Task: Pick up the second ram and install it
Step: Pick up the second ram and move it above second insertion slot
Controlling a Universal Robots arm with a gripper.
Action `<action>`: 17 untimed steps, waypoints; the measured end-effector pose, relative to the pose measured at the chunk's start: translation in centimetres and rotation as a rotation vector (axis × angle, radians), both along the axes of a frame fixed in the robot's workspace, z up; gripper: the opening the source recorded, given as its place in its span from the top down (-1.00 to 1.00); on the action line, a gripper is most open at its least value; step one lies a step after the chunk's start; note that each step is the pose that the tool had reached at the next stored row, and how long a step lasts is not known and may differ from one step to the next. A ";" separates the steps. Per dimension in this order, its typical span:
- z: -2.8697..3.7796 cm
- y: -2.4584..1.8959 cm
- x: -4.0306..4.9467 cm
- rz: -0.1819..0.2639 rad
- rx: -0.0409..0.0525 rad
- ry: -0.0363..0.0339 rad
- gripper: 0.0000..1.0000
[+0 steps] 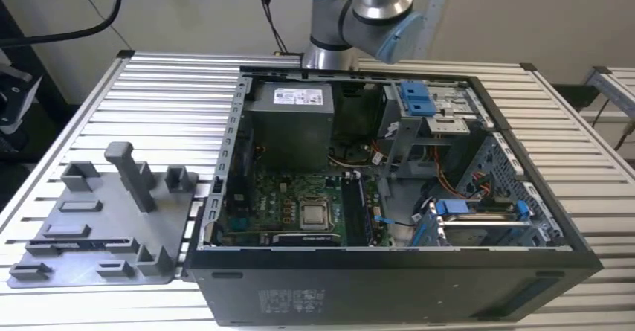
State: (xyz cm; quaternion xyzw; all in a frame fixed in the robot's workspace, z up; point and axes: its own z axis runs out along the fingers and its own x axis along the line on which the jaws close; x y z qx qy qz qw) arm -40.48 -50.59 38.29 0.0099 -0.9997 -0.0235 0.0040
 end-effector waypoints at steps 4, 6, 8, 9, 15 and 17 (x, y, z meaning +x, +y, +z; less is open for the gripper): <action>0.00 0.00 -0.02 0.000 0.0000 0.0000 0.79; 0.00 0.00 -0.03 0.000 0.0000 0.0000 0.79; 0.00 0.00 -0.03 0.008 0.0000 0.0000 0.79; 0.00 0.00 -0.04 0.013 -0.0001 0.0001 0.79; 0.00 0.00 -0.05 0.074 -0.0002 0.0000 0.79; 0.00 0.00 -0.05 0.105 -0.0006 0.0000 0.79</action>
